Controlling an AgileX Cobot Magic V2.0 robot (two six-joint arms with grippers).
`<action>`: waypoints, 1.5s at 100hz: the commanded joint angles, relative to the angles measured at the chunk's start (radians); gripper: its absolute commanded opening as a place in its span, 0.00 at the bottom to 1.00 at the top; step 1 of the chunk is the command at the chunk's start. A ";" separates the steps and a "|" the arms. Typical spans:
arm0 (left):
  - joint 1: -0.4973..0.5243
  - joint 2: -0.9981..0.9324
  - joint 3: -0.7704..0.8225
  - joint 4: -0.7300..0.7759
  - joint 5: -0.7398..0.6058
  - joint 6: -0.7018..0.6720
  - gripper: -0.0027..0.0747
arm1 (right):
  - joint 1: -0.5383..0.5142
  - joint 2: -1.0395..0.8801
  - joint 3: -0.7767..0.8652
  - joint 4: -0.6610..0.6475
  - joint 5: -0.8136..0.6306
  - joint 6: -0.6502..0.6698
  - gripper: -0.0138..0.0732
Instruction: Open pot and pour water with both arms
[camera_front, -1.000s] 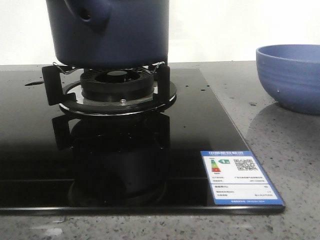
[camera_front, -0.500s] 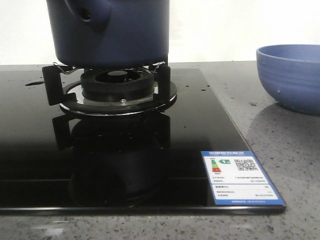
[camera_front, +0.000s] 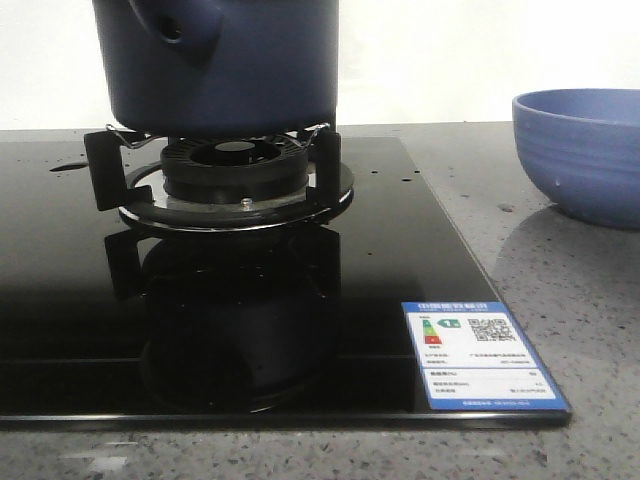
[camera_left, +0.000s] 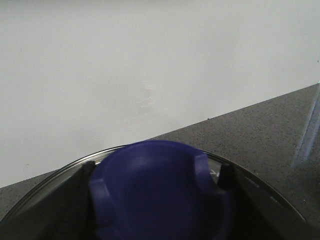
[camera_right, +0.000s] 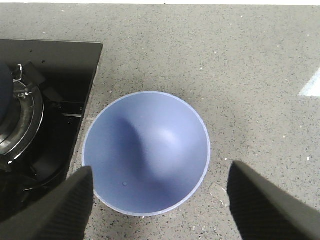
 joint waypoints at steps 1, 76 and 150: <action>-0.009 -0.037 -0.039 0.013 -0.100 -0.012 0.47 | -0.004 -0.018 -0.021 0.011 -0.064 -0.011 0.74; -0.019 -0.065 -0.039 0.015 -0.106 -0.029 0.68 | -0.004 -0.018 -0.021 0.011 -0.064 -0.011 0.74; 0.376 -0.586 -0.034 0.023 0.352 0.053 0.01 | -0.004 -0.120 0.177 0.613 -0.483 -0.328 0.09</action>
